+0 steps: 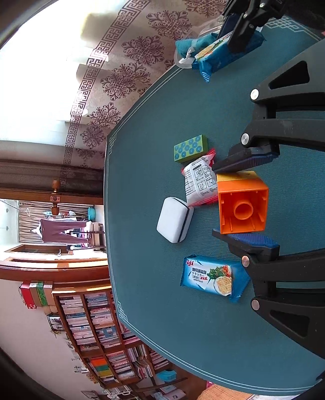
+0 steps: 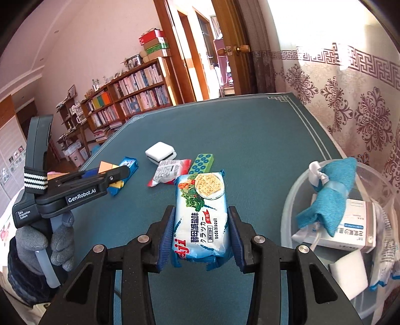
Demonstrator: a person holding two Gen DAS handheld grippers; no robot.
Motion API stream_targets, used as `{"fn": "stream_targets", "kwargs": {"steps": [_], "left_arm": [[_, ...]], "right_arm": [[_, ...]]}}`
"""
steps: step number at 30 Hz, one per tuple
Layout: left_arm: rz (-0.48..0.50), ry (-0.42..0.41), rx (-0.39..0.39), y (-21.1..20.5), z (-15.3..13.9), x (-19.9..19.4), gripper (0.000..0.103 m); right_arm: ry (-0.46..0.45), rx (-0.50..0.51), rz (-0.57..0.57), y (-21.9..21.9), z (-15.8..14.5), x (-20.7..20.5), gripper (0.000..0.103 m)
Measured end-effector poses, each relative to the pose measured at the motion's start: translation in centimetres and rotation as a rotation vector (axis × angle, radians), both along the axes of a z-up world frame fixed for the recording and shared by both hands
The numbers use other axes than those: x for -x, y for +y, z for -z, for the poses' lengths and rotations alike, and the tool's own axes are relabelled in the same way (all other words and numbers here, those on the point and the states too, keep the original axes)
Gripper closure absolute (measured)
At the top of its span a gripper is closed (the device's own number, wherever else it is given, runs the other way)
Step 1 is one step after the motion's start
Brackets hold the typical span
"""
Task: Organize objects
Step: 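Carry the cracker packet into the clear bowl with the right tool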
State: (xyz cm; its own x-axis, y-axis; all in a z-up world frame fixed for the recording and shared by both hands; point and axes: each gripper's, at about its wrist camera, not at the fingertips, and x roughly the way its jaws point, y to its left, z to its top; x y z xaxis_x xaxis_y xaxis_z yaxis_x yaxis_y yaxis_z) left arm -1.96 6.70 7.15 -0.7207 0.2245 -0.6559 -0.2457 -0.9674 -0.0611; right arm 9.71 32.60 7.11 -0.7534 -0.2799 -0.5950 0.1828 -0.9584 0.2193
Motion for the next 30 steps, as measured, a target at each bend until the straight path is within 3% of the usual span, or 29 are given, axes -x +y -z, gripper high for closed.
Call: {"fn": "stream_targets", "kwargs": {"steps": [14,30], "left_arm": [[0.103,-0.020,-0.016,3.9,0.2,-1.0,0.057],[0.192,-0.027,0.005,7.2,0.2,-1.8,0.057]], "right_arm": [[0.052,-0.023,0.308,9.8,-1.7,-2.8,0.061],[0.023,-0.134,0.506,14.3,-0.2,-0.9,0.060]]}}
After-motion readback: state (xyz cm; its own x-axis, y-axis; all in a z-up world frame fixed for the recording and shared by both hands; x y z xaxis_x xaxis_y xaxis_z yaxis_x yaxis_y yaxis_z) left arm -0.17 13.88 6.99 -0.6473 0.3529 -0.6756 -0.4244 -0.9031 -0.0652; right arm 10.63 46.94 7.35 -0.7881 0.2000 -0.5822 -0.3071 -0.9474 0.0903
